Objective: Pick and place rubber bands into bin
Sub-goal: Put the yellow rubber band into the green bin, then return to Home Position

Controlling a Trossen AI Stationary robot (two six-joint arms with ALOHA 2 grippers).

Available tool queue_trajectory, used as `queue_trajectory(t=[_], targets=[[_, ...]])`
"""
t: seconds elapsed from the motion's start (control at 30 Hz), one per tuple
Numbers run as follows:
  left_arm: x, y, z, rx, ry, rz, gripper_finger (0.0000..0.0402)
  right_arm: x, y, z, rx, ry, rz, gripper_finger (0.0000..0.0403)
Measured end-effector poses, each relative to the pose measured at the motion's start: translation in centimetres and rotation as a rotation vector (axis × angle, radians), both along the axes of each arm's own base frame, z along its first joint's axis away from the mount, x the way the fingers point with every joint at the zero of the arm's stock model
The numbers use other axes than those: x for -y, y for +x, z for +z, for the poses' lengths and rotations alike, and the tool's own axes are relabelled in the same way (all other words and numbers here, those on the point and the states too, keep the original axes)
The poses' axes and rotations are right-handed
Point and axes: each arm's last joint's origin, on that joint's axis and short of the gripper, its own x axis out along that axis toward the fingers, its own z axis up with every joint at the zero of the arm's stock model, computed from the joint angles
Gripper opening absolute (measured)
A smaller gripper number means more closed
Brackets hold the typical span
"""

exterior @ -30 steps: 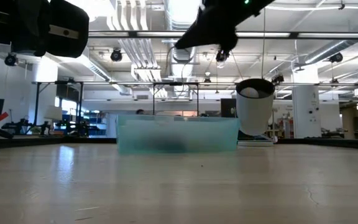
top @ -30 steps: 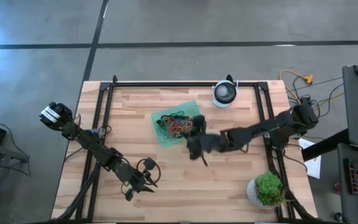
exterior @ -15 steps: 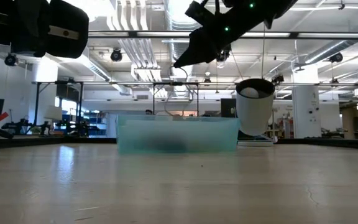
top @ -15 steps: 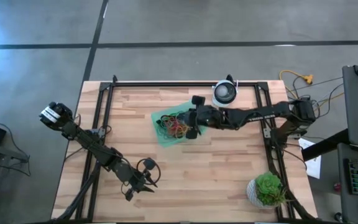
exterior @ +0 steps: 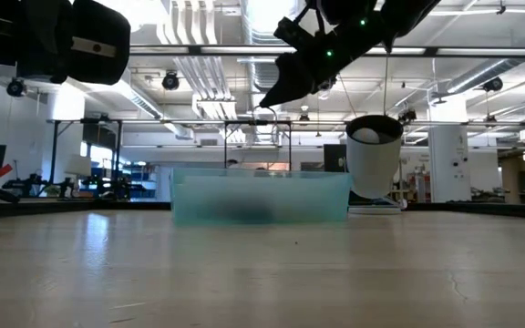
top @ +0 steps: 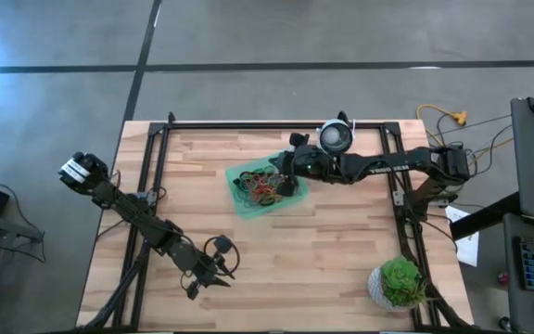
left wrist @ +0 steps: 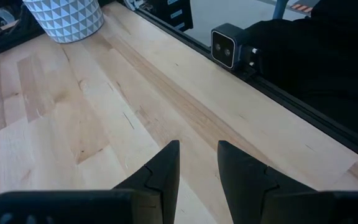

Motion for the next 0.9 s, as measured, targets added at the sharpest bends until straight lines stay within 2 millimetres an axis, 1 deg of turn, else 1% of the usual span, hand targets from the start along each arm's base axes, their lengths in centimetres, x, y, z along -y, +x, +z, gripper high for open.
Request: queue_trajectory(t=[0.1, 0.2, 0.3, 0.47, 0.63, 0.77, 0.83, 0.9], targets=[[0.0, 0.0, 0.0, 0.001, 0.000, 0.000, 0.0093, 0.3, 0.1, -0.2, 0.017, 0.059, 0.019, 0.0009], [0.0, 0.1, 0.2, 0.016, -0.011, 0.000, 0.0093, 0.5, 0.0, -0.4, 0.029, 0.108, 0.002, 0.0009], [0.1, 0.2, 0.5, 0.045, -0.034, 0.001, 0.0093, 0.5, -0.2, -0.8, 0.028, 0.147, 0.009, 0.0018], [0.2, 0.4, 0.9, 0.058, -0.044, 0.001, 0.0093, 0.9, -0.3, -1.2, 0.038, 0.220, 0.032, 0.0062], [0.2, 0.4, 0.9, 0.058, -0.043, 0.002, 0.0093, 1.0, -0.4, -1.4, 0.020, 0.173, 0.056, 0.0116], [0.1, 0.3, 1.3, 0.106, 0.007, 0.005, 0.0093, 0.6, -0.6, -1.6, -0.004, 0.201, 0.051, 0.0140], [-0.3, 0.5, 2.1, 0.166, 0.045, 0.094, 0.0093, 0.0, -0.9, -1.6, -0.051, 0.175, 0.082, 0.0145], [-1.1, 0.5, 3.1, 0.238, 0.110, 0.256, 0.0093, -0.8, -1.0, -1.4, -0.072, 0.138, 0.126, 0.0148]])
